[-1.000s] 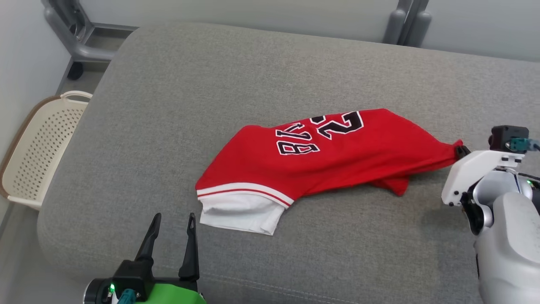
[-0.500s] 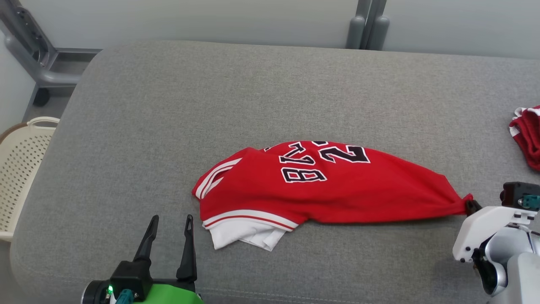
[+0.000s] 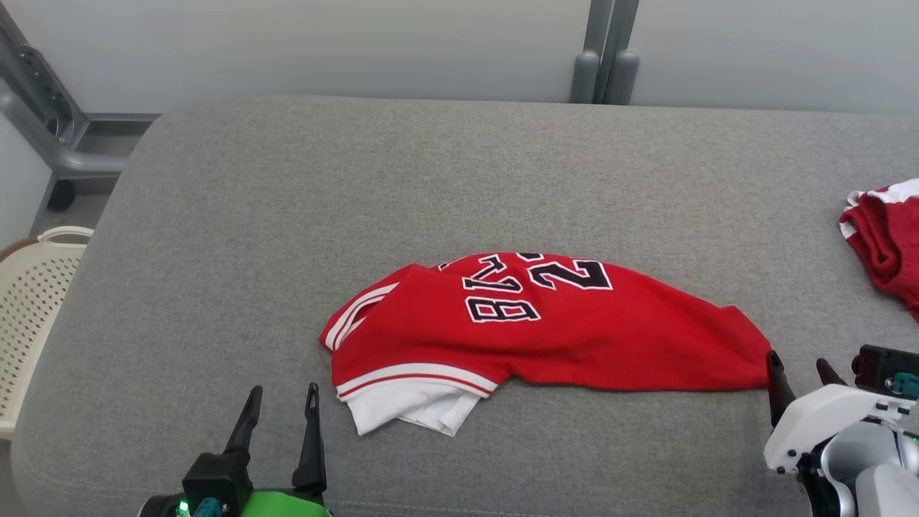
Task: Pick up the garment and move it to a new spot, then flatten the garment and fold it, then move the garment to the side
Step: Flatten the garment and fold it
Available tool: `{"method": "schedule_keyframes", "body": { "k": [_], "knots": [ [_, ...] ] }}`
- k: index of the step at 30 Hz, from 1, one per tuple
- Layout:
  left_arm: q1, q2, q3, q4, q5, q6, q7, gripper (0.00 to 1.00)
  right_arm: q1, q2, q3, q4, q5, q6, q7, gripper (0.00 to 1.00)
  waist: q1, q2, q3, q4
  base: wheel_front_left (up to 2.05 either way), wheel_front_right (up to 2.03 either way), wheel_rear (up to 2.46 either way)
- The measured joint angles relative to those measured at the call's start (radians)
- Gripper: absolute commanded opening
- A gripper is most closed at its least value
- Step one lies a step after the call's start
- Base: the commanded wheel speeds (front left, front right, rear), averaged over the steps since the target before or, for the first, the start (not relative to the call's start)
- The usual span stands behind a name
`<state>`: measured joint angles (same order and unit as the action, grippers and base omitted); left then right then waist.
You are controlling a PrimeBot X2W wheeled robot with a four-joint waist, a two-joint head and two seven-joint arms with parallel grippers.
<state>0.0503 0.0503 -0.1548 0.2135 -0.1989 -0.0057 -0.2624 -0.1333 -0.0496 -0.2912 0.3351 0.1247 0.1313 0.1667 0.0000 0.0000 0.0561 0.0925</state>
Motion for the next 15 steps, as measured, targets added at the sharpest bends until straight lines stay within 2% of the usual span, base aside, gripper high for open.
{"method": "schedule_keyframes", "body": {
  "k": [7,15],
  "knots": [
    [0.028,0.0,0.019,0.063,-0.028,0.002,0.0,1.0,0.06,0.0,0.051,0.005,0.042,0.0,-0.134,1.0,0.0,0.0,-0.045,-0.003,0.0,0.0,0.0],
    [0.039,0.002,0.028,0.084,-0.03,-0.003,0.0,1.0,0.107,0.001,0.1,-0.019,0.002,0.0,-0.298,1.0,0.0,0.0,-0.087,-0.012,0.0,0.0,0.0]
  ]
}}
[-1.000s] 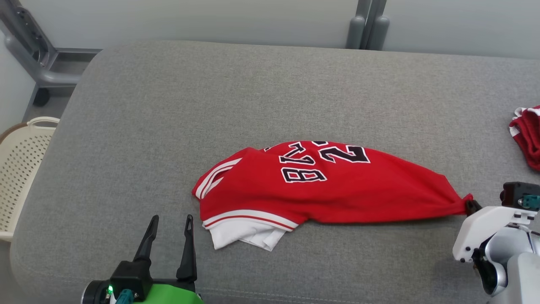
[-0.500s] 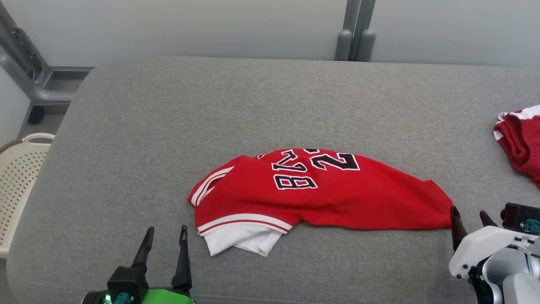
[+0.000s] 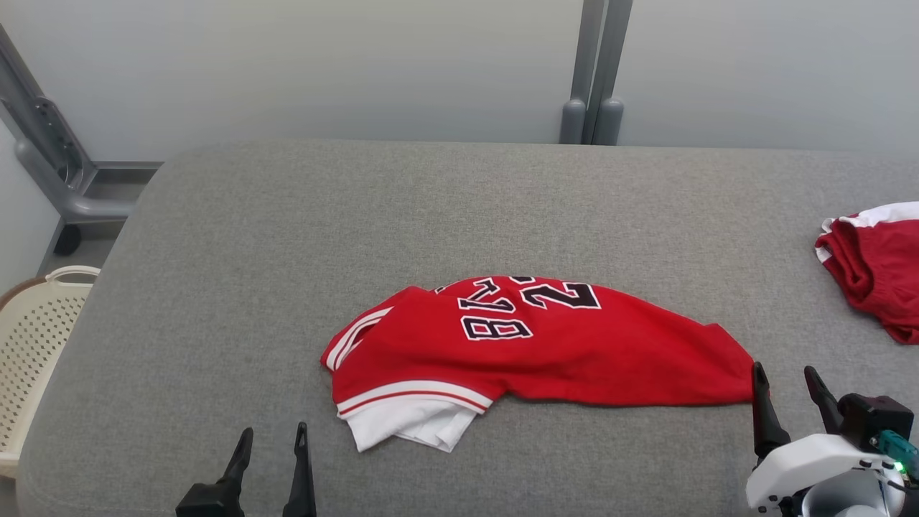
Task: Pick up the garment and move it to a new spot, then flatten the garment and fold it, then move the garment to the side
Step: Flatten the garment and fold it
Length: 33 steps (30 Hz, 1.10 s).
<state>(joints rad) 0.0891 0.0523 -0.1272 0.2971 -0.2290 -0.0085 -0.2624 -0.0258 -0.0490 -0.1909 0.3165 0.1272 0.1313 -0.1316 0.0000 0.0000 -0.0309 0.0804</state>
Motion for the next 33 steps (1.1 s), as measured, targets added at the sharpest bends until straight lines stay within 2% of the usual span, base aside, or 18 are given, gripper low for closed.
{"method": "schedule_keyframes", "body": {
  "k": [9,13,33],
  "knots": [
    [0.033,0.0,0.019,-0.002,0.0,0.003,0.0,1.0,0.057,0.0,0.102,-0.033,-0.017,0.0,-0.118,1.0,0.0,0.0,-0.033,-0.002,0.0,0.0,0.0],
    [0.049,0.0,0.032,-0.003,0.0,0.003,0.0,1.0,0.087,0.001,0.147,-0.052,-0.023,0.0,-0.127,1.0,0.0,0.0,-0.044,-0.004,0.0,0.0,0.0],
    [0.066,0.004,0.07,-0.085,0.067,-0.018,0.0,1.0,0.09,0.0,0.198,-0.096,-0.022,0.0,-0.13,1.0,0.0,0.0,-0.042,-0.014,0.0,0.0,0.0]
  ]
}}
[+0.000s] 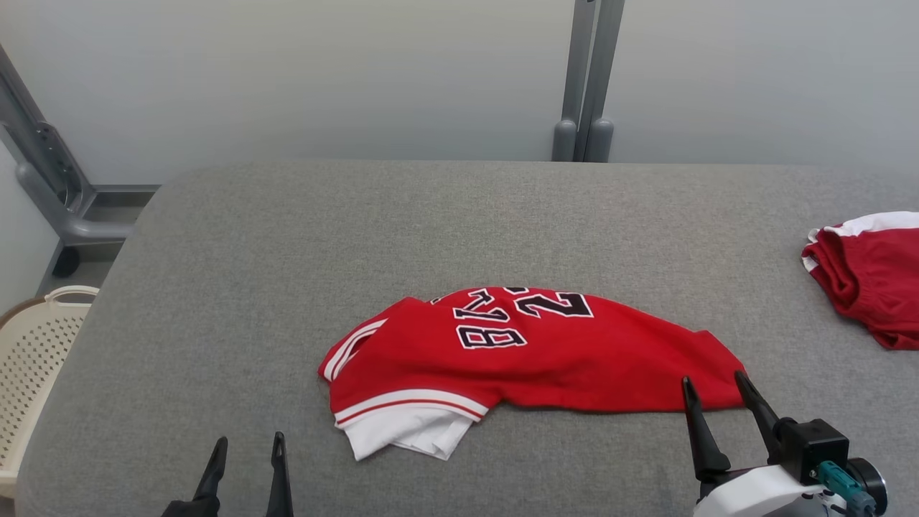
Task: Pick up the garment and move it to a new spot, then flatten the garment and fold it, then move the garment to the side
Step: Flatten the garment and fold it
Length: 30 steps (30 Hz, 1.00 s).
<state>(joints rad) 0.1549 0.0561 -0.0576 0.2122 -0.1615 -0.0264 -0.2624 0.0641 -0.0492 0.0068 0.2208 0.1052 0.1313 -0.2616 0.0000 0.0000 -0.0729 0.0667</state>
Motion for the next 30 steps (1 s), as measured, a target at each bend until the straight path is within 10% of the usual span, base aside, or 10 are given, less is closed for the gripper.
{"method": "schedule_keyframes", "body": {
  "k": [30],
  "knots": [
    [-0.336,0.054,-0.269,0.53,0.083,-0.098,0.044,1.0,-0.079,0.0,0.006,0.007,-0.023,0.0,0.0,1.0,0.0,0.0,0.162,-0.072,0.0,0.0,0.0]
  ]
}}
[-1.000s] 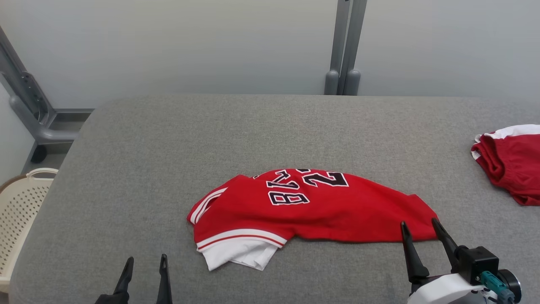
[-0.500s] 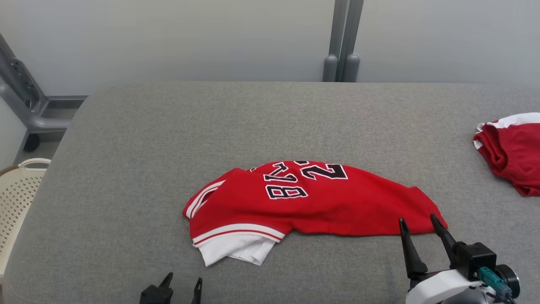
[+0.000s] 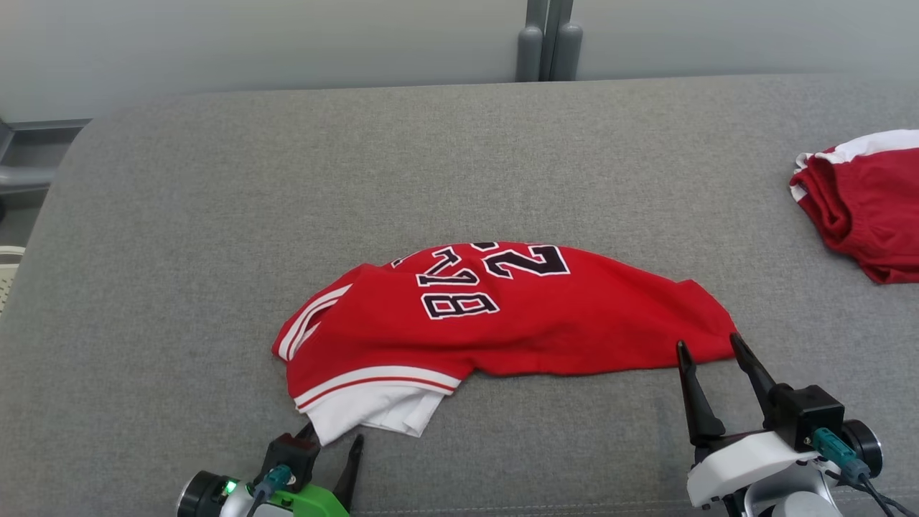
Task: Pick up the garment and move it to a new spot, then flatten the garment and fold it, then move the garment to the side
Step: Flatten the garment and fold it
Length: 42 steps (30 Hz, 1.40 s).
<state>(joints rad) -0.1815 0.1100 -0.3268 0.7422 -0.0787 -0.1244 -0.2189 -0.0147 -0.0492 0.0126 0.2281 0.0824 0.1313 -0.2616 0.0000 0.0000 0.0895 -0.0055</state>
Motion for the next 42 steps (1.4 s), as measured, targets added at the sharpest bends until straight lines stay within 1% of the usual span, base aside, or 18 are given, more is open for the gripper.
{"method": "schedule_keyframes", "body": {
  "k": [4,8,13,14,15,16,17,19,24,27,29,30,33,37,39,40,41,42],
  "knots": [
    [-0.03,0.001,-0.009,0.031,-0.015,-0.002,-0.02,1.0,-0.007,0.0,-0.006,0.0,0.0,0.0,0.0,1.0,0.0,0.0,0.02,-0.014,0.0,0.0,0.0],
    [-0.042,-0.001,-0.026,0.031,-0.038,-0.003,-0.031,1.0,-0.008,0.0,-0.007,0.002,0.0,0.0,0.0,1.0,0.0,0.0,0.022,-0.019,0.0,0.0,0.0],
    [-0.016,-0.003,-0.115,0.003,-0.108,-0.003,-0.037,1.0,-0.007,0.0,-0.008,0.009,0.0,0.0,0.0,1.0,0.0,0.0,0.009,-0.014,0.0,0.0,0.0],
    [-0.005,-0.001,-0.137,-0.007,-0.126,-0.003,-0.037,0.92,-0.006,0.0,-0.008,0.01,0.0,0.0,0.0,1.0,0.0,0.0,0.005,-0.013,0.0,0.0,0.0],
    [0.005,0.004,-0.153,-0.019,-0.145,-0.004,-0.037,0.77,-0.005,0.0,-0.009,0.012,0.0,0.0,0.0,1.0,0.0,0.0,0.001,-0.011,0.0,0.0,0.0],
    [0.011,0.013,-0.164,-0.029,-0.163,-0.005,-0.037,0.6,-0.003,0.0,-0.011,0.012,0.0,0.0,0.0,1.0,0.0,0.0,-0.002,-0.009,0.0,0.0,0.0],
    [0.016,0.025,-0.171,-0.038,-0.176,-0.005,-0.037,0.49,0.0,0.0,-0.012,0.013,0.0,0.0,0.0,1.0,0.0,0.0,-0.005,-0.007,0.0,0.0,0.0],
    [0.025,0.043,-0.171,-0.059,-0.199,-0.005,-0.036,0.44,0.007,0.0,-0.016,0.016,0.0,0.0,0.0,1.0,0.0,0.0,-0.012,-0.001,0.0,0.0,0.0],
    [0.043,0.066,-0.171,-0.097,-0.23,-0.005,-0.018,0.42,0.01,0.0,-0.011,0.027,0.0,0.0,0.0,1.0,0.0,0.0,-0.025,0.013,0.0,0.0,0.0],
    [0.047,0.071,-0.157,-0.123,-0.253,-0.005,-0.012,0.34,0.011,0.0,-0.01,0.035,0.0,0.0,0.0,1.0,0.0,0.0,-0.032,0.019,0.0,0.0,0.0],
    [0.051,0.071,-0.161,-0.155,-0.293,-0.005,-0.01,0.17,0.01,0.0,-0.01,0.036,0.0,0.0,0.0,1.0,0.0,0.0,-0.035,0.02,0.0,0.0,0.0],
    [0.054,0.069,-0.166,-0.177,-0.324,-0.005,-0.01,0.0,0.01,0.0,-0.011,0.036,-0.002,0.0,0.0,1.0,0.0,0.0,-0.036,0.02,0.0,0.0,0.0],
    [0.066,0.073,-0.187,-0.257,-0.425,-0.005,0.003,0.0,0.01,0.0,-0.011,0.037,-0.006,0.0,0.0,1.0,0.0,0.0,-0.039,0.019,0.0,0.0,0.0],
    [0.067,0.113,-0.153,-0.322,-0.463,-0.001,0.005,0.0,0.01,0.0,-0.011,0.037,-0.006,0.0,0.0,1.0,0.0,0.0,-0.04,0.018,0.0,0.0,0.0],
    [0.068,0.121,-0.144,-0.34,-0.469,0.012,0.007,0.21,0.011,0.0,-0.011,0.037,-0.006,0.0,0.0,1.0,0.0,0.0,-0.038,0.018,0.0,0.0,0.0],
    [0.068,0.125,-0.141,-0.343,-0.468,0.022,0.013,0.21,0.011,0.0,-0.011,0.037,-0.006,0.0,0.0,1.0,0.0,0.0,-0.037,0.018,0.0,0.0,0.0],
    [0.068,0.131,-0.141,-0.343,-0.463,0.034,0.018,0.37,0.011,0.0,-0.012,0.038,-0.006,0.0,0.0,1.0,0.0,0.0,-0.036,0.017,0.0,0.0,0.0],
    [0.068,0.138,-0.144,-0.342,-0.452,0.044,0.025,0.65,0.011,0.0,-0.011,0.038,-0.006,0.0,0.0,1.0,0.0,0.0,-0.036,0.017,0.0,0.0,0.0]
  ]
}}
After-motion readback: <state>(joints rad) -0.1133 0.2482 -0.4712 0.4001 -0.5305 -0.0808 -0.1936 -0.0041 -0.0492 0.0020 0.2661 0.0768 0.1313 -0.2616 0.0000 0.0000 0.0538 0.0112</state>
